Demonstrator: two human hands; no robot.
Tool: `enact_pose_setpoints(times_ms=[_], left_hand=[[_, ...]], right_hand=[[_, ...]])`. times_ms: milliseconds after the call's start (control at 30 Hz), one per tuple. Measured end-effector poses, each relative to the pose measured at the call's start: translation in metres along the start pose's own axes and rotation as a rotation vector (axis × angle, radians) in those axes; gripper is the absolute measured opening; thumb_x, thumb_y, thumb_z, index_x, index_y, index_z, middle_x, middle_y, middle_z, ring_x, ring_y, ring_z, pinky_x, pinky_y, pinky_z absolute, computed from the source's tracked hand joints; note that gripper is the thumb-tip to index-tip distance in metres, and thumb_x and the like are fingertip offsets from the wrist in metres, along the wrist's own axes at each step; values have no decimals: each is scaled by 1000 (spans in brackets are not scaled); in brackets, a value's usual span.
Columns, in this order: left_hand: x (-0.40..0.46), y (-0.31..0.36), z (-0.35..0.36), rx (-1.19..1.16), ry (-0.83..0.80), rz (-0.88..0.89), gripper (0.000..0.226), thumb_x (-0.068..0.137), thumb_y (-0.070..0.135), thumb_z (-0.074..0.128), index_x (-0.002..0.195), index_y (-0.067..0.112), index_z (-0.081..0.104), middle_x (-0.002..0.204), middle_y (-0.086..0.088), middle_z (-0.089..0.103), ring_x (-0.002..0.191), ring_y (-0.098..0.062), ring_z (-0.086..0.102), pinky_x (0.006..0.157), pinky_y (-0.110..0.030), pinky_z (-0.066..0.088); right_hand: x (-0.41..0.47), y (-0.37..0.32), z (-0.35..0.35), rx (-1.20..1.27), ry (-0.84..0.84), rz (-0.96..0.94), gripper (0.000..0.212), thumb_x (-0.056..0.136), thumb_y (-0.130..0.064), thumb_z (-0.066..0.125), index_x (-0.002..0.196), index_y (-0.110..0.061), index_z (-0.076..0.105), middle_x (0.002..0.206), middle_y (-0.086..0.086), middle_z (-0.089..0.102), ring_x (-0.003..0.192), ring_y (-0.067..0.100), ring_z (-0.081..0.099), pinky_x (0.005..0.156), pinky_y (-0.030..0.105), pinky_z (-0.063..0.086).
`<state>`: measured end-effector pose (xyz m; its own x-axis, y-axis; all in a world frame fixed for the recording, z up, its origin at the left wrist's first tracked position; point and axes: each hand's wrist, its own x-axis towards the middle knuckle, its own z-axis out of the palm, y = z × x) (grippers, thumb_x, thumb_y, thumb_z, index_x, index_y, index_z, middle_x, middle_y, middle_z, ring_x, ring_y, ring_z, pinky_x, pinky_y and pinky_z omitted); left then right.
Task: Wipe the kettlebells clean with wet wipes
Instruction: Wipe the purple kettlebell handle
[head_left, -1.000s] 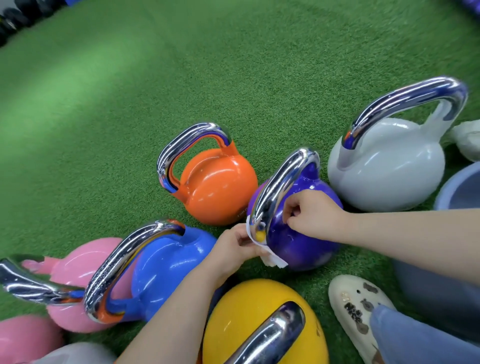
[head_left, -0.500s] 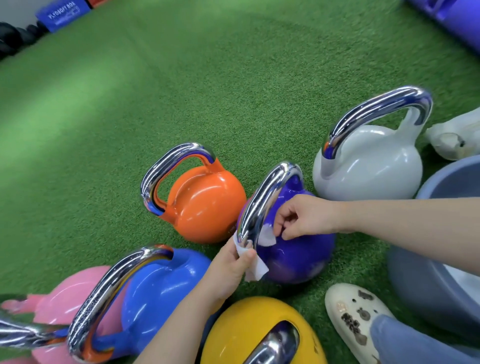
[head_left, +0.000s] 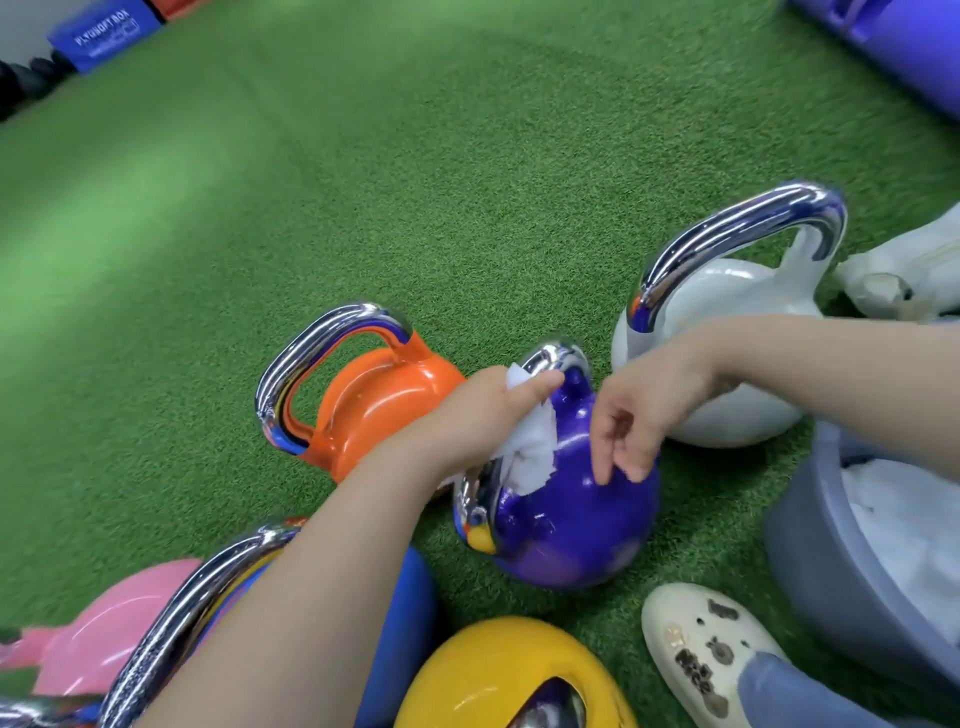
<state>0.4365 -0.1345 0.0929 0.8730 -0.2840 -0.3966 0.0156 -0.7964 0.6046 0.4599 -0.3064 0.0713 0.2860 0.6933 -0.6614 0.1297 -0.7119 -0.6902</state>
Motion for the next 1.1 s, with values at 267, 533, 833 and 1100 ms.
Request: enact_pose_setpoints(times_ms=[267, 533, 833, 1100], left_hand=[[53, 44, -4, 203, -147, -187, 47, 98, 42, 37, 107, 3, 62, 126, -19, 56, 105, -27, 54, 89, -27, 37], [63, 51, -5, 107, -249, -332, 44, 94, 45, 47, 83, 5, 61, 62, -7, 60, 53, -18, 56, 63, -28, 43], [39, 30, -3, 57, -91, -20, 50, 85, 18, 63, 132, 22, 47, 118, 0, 55, 105, -15, 50, 75, -18, 32], [36, 20, -4, -107, -154, 47, 44, 87, 29, 63, 128, 22, 49, 122, 7, 52, 117, -13, 49, 91, -24, 36]], right_hand=[[-27, -7, -48, 54, 763, -7, 23, 87, 1, 49, 89, -17, 64, 68, 3, 60, 48, 2, 55, 55, 20, 47], [-6, -3, -43, 316, 962, -63, 17, 95, -14, 45, 100, -16, 62, 97, 10, 63, 86, 19, 61, 76, 29, 53], [27, -11, -48, 698, 781, -105, 32, 100, -37, 34, 108, -13, 55, 112, 9, 52, 99, 20, 53, 82, 28, 45], [45, -19, -58, 725, 608, -89, 40, 100, -44, 28, 96, -16, 57, 109, 11, 59, 62, 13, 51, 52, 23, 33]])
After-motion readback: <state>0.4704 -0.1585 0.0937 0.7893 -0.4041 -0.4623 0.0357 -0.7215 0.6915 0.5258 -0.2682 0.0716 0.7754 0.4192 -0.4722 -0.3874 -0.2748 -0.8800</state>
